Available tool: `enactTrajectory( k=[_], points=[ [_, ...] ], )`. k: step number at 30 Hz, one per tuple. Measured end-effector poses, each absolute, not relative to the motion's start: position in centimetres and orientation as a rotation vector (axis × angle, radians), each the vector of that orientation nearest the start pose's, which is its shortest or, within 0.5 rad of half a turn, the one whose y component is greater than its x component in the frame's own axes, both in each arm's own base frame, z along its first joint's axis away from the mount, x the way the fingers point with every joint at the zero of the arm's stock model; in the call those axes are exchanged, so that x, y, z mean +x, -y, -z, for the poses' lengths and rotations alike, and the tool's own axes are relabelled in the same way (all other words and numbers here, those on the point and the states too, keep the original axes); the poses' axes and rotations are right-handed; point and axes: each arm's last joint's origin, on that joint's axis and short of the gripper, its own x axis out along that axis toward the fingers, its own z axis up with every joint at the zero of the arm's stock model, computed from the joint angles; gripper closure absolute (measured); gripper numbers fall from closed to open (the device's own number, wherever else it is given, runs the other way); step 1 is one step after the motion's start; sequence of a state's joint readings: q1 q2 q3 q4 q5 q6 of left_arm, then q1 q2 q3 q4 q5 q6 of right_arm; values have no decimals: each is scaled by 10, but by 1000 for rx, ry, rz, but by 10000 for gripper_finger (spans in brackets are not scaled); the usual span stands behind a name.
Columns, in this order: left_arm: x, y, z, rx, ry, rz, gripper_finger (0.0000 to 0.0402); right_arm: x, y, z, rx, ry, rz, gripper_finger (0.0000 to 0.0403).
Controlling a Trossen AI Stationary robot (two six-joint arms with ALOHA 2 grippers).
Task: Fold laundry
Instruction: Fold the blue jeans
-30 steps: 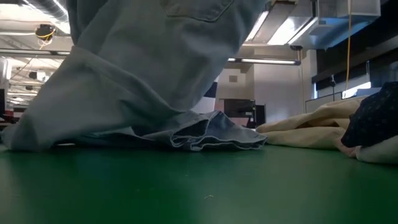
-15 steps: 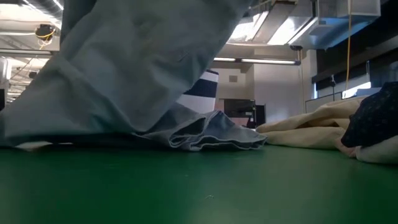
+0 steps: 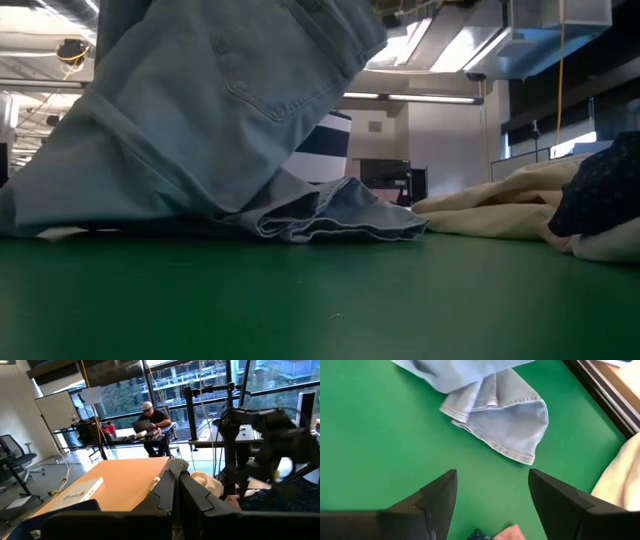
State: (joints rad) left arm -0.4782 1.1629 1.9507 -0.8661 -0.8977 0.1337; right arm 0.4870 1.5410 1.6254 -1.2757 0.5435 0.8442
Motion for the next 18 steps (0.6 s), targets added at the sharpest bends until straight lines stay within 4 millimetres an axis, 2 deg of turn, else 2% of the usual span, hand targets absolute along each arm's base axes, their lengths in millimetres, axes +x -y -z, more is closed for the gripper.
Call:
enactTrajectory(
  k=[3, 8, 14, 18],
  points=[
    [127, 41, -555, 181, -88, -383, 395, 267, -103, -353, 183, -938, 471, 157],
    [128, 43, -554, 182, -88, -332, 395, 280, -67, -352, 196, -942, 401, 157],
    [129, 43, -554, 187, -94, -332, 395, 285, -30, -366, 196, -877, 306, 157],
    [129, 43, -554, 187, -94, -333, 395, 287, -21, -378, 237, -794, 169, 157]
  ],
)
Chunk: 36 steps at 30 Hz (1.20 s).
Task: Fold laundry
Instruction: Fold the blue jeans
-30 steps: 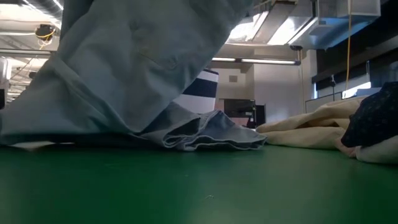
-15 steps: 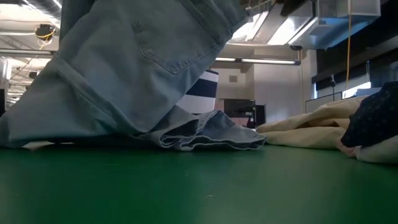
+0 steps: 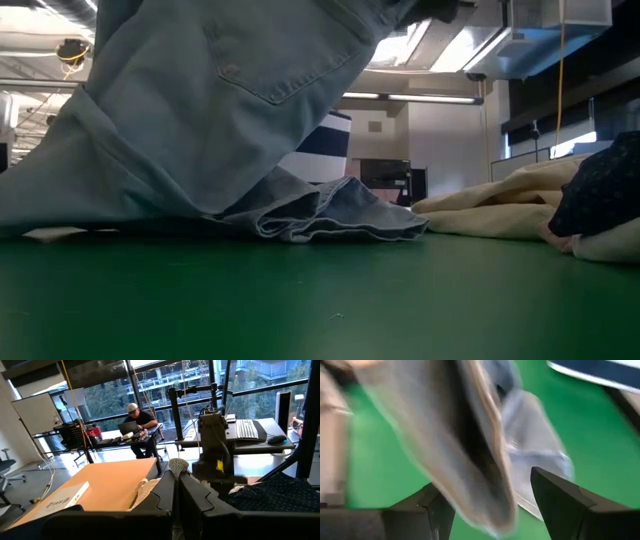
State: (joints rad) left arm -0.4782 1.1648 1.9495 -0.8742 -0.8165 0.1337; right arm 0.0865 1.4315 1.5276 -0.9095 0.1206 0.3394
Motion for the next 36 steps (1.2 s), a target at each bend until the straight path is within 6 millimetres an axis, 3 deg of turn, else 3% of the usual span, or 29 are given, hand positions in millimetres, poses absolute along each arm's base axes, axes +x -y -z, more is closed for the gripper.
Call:
enactTrajectory(
  k=[4, 9, 15, 19, 21, 25, 32, 36],
  points=[
    [129, 43, -554, 188, -96, -333, 395, 292, -26, -388, 291, -707, 6, 157],
    [129, 43, -553, 197, -98, -335, 391, 294, -26, -381, 291, -766, 8, 178],
    [129, 43, -553, 197, -98, -335, 385, 299, -25, -360, 264, -841, 69, 283],
    [129, 44, -554, 192, -92, -306, 389, 298, -25, -363, 233, -837, 75, 376],
    [130, 45, -557, 176, -66, -281, 391, 295, -31, -377, 199, -802, 51, 387],
    [128, 47, -566, 152, 13, -161, 389, 277, -36, -433, 136, -675, 87, 370],
    [117, 43, -593, 136, 219, -109, 384, 227, -28, -534, 75, -351, 83, 392],
    [109, 39, -612, 179, 386, -162, 384, 191, -21, -578, 0, -146, 137, 380]
  ],
)
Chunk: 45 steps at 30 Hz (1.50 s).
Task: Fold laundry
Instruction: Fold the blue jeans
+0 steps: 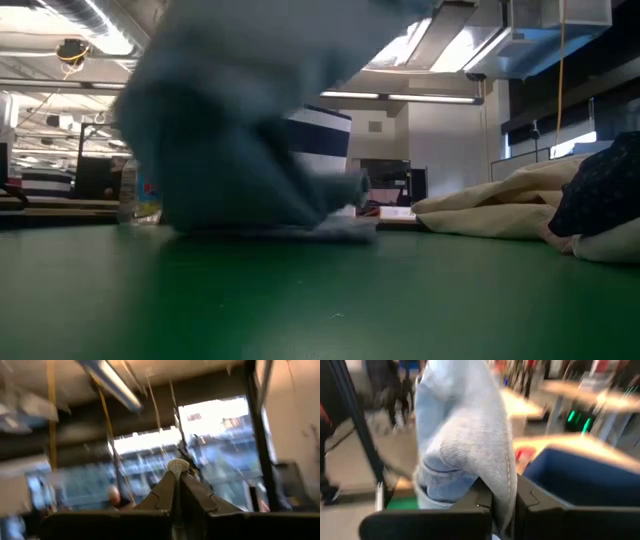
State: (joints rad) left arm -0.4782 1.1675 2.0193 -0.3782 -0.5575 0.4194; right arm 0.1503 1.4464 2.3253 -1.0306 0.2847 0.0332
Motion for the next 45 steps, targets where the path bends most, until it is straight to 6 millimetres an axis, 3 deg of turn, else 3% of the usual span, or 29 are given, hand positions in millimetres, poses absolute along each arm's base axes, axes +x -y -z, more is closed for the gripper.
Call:
enactTrajectory(
  k=[11, 15, 22, 27, 36, 45],
  points=[
    [96, 35, -656, 445, 847, -355, 384, 134, -9, -633, -300, 290, 291, 384],
    [113, 38, -665, 527, 866, -388, 384, 126, -7, -639, -415, 329, 353, 385],
    [157, 33, -644, 504, 389, -654, 383, 132, -7, -624, -469, 155, 352, 384],
    [178, 24, -612, 385, 33, -829, 383, 142, -8, -610, -469, 20, 330, 384],
    [198, 2, -560, -47, -173, -623, 363, 162, -11, -590, -522, -157, 299, 381],
    [243, -9, -522, -285, -399, -377, 231, 175, -13, -584, -539, -208, 283, 380]
  ],
)
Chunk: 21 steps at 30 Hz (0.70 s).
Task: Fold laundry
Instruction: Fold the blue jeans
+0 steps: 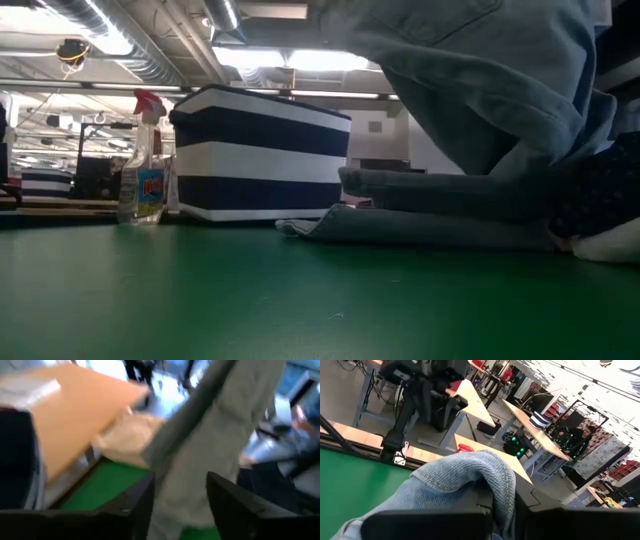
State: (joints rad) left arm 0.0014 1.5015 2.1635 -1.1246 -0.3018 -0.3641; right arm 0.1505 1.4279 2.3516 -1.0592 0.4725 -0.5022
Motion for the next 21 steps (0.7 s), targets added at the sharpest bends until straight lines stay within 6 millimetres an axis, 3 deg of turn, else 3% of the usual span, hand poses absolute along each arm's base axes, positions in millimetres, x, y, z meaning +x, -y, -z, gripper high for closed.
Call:
enactTrajectory(
  k=[5, 9, 14, 21],
  points=[
    [277, -10, -483, -310, -661, -413, 189, 176, -14, -582, -525, -222, 269, 380],
    [295, -10, -461, -256, -804, -423, 194, 176, -14, -581, -511, -225, 268, 380],
    [313, -10, -435, -180, -822, -379, 212, 176, -14, -581, -474, -219, 272, 380],
    [292, -9, -404, -238, -634, -284, 237, 181, -15, -579, -424, -223, 274, 379]
  ],
)
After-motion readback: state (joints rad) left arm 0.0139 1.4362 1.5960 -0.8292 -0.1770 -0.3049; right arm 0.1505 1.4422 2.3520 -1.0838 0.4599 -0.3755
